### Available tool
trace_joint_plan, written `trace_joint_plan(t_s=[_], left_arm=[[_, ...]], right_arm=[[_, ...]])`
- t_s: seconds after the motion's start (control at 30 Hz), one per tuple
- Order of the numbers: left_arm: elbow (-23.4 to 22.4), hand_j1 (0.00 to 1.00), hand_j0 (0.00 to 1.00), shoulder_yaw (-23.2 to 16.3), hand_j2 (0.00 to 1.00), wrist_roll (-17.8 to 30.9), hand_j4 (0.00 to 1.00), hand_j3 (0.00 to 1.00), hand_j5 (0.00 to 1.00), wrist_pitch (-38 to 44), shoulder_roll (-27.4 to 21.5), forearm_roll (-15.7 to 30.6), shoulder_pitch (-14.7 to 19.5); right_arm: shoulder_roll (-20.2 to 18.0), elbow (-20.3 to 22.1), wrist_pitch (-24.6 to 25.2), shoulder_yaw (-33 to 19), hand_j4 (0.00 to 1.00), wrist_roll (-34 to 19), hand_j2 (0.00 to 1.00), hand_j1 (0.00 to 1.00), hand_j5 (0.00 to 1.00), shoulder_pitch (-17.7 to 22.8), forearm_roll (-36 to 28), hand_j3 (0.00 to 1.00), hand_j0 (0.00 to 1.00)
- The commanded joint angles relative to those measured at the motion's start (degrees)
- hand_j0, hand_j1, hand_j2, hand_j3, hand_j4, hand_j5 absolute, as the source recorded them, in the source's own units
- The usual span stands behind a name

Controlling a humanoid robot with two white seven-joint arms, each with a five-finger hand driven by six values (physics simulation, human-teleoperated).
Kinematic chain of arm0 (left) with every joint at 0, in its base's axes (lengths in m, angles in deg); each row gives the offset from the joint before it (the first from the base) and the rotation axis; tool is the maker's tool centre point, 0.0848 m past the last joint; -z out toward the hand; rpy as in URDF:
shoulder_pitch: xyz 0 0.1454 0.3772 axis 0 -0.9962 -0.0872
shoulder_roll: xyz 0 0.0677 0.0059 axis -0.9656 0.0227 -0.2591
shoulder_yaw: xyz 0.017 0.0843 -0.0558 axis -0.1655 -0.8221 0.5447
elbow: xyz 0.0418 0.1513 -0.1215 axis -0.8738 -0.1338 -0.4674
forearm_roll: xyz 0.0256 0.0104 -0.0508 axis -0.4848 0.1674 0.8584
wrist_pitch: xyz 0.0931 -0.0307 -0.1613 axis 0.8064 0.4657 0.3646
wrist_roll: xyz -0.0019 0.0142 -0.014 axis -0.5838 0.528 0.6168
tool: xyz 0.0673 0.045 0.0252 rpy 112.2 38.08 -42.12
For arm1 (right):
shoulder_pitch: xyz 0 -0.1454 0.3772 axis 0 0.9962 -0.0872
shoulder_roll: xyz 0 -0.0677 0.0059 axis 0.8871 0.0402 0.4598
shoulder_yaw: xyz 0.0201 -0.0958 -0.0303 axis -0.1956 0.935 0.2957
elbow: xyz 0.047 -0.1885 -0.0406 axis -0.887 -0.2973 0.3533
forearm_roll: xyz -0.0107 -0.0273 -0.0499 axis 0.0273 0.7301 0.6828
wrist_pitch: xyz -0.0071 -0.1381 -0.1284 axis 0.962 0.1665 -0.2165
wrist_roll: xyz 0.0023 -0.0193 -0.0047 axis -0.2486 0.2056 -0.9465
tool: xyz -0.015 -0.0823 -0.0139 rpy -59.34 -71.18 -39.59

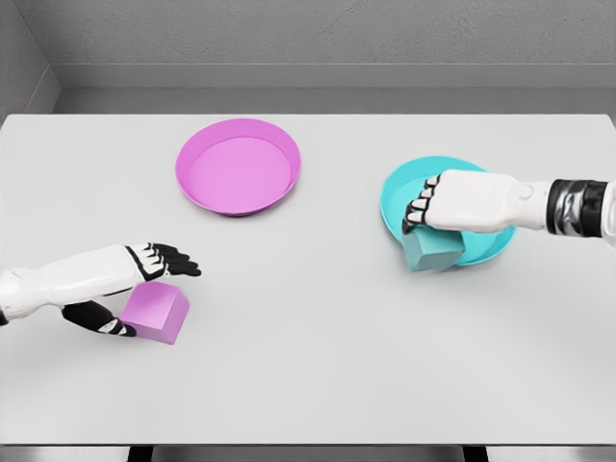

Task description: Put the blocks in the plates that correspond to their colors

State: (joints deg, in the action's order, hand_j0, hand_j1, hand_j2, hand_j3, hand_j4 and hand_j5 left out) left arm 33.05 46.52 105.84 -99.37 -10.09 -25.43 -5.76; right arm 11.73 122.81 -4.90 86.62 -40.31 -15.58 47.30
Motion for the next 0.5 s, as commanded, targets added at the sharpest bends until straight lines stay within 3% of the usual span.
trace_joint_plan(t_s=[0.0, 0.47], left_arm=[[-0.4, 1.0, 1.0, 0.0, 1.0, 0.6, 1.0, 1.0, 1.0, 0.1, 0.6, 0.2, 0.0], [-1.3, 1.0, 1.0, -0.3, 1.0, 1.4, 1.0, 1.0, 1.0, 0.1, 3.1, -1.6, 0.1]], right_arm=[[0.5, -2.1, 0.1, 0.0, 0.54, 0.0, 0.54, 0.54, 0.54, -0.1, -0.3, 0.54, 0.54], [4.0, -11.0, 0.1, 0.1, 0.58, -0.2, 0.58, 0.58, 0.58, -3.4, 0.3, 0.58, 0.58]])
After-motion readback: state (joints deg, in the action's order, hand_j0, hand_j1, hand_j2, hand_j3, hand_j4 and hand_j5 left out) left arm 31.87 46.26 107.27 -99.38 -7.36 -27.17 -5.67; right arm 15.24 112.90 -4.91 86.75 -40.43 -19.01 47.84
